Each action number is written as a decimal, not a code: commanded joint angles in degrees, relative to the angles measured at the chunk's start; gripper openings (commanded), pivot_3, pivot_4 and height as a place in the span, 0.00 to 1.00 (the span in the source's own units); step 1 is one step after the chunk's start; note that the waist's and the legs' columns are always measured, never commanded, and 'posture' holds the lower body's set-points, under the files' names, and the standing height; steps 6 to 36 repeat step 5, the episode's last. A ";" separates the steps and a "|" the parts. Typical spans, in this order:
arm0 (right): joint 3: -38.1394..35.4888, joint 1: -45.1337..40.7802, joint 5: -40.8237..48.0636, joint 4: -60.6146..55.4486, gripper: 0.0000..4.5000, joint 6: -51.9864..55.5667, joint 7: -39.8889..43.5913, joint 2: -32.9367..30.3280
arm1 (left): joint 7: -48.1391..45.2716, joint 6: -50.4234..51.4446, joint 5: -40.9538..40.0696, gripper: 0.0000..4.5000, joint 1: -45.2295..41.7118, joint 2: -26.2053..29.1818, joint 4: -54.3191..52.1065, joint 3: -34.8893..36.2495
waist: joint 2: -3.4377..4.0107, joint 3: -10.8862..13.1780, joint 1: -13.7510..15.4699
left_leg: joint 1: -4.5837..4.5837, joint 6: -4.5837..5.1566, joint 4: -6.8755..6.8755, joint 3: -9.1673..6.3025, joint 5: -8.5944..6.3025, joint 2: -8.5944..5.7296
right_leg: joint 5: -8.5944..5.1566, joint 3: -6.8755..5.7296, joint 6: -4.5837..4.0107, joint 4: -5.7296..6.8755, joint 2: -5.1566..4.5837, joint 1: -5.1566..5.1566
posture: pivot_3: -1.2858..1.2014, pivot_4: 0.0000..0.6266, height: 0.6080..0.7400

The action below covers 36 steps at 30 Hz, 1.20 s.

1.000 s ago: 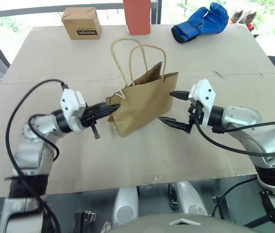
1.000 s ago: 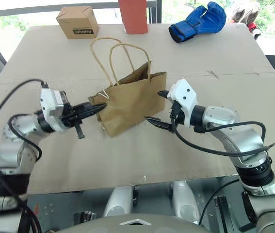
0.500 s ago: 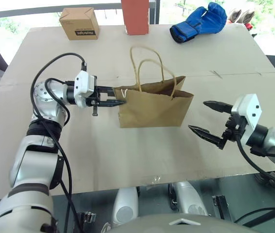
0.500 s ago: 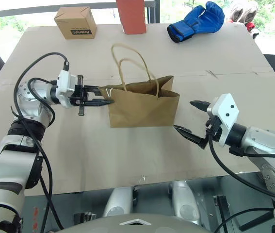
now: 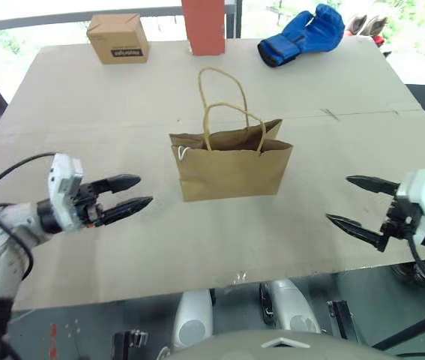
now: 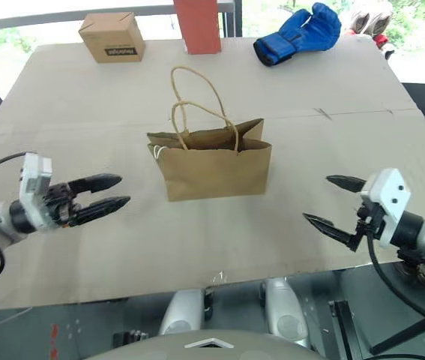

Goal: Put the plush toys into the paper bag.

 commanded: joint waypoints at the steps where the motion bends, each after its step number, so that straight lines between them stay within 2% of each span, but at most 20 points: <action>1: -3.70 1.61 -0.65 2.69 1.00 -4.56 3.87 -0.83 | 3.89 1.47 0.20 0.83 7.96 -2.98 -9.06 7.44 | -0.03 -0.02 0.29 | -0.03 -0.01 0.01 0.03 -0.01 -0.01 | -0.01 -0.04 0.01 -0.04 -0.08 -0.03 | 0.52 0.24 1.00; 3: -4.35 2.79 -1.07 4.08 1.00 -5.80 5.08 -0.90 | 4.60 2.41 -1.09 0.83 10.44 -4.84 -10.70 8.69 | -0.03 -0.02 0.91 | -0.02 -0.11 0.02 0.04 -0.07 -0.10 | -0.01 -0.04 0.01 -0.08 -0.17 -0.03 | 0.52 0.24 1.00; 5: -4.50 3.49 -1.41 4.57 1.00 -6.74 5.50 -0.70 | 4.39 0.61 1.37 0.83 12.19 -5.68 -11.59 8.77 | -0.03 -0.03 1.10 | -0.04 -0.27 0.02 0.02 -0.17 -0.12 | -0.01 -0.05 0.01 -0.16 -0.20 -0.04 | 0.52 0.24 1.00; 36: -4.50 3.49 -1.41 4.57 1.00 -6.74 5.50 -0.70 | 4.39 0.61 1.37 0.83 12.19 -5.68 -11.59 8.77 | -0.03 -0.03 1.10 | -0.04 -0.27 0.02 0.02 -0.17 -0.12 | -0.01 -0.05 0.01 -0.16 -0.20 -0.04 | 0.52 0.24 1.00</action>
